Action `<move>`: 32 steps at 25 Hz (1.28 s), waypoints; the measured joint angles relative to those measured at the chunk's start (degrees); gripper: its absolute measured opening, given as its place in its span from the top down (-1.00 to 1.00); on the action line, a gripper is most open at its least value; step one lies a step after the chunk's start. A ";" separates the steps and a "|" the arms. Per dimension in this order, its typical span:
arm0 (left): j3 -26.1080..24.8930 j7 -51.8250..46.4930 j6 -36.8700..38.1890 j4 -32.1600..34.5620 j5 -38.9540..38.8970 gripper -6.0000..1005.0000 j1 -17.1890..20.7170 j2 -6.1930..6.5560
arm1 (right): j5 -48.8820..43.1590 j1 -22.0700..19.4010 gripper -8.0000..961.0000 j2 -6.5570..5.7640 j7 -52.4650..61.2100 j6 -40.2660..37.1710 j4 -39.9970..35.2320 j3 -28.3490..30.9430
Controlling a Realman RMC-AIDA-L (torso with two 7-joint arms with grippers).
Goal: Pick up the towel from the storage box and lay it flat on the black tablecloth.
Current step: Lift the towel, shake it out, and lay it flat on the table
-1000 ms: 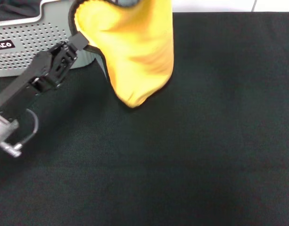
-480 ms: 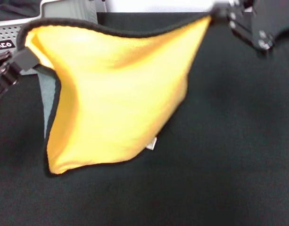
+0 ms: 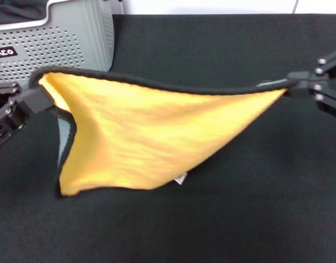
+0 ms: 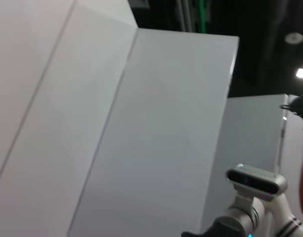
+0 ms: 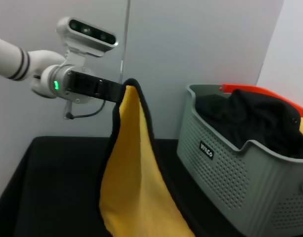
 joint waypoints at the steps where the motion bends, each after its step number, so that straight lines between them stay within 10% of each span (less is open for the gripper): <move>1: 0.63 -0.52 0.02 0.71 -0.30 0.97 0.07 0.17 | 0.00 0.00 0.87 0.00 0.00 0.00 0.00 0.00; 11: 8.25 -4.12 0.11 9.33 -1.56 0.97 0.08 1.13 | 8.12 -0.74 0.87 0.00 1.94 -8.38 -0.21 4.53; 20: 15.32 -4.70 0.24 13.36 -9.38 0.97 3.81 5.01 | 14.25 -1.67 0.87 0.00 6.21 -13.36 -2.00 6.33; 32: 19.05 -7.89 0.26 14.88 -11.24 0.97 6.56 4.62 | 16.67 -3.99 0.86 0.00 7.12 -15.78 -0.12 2.49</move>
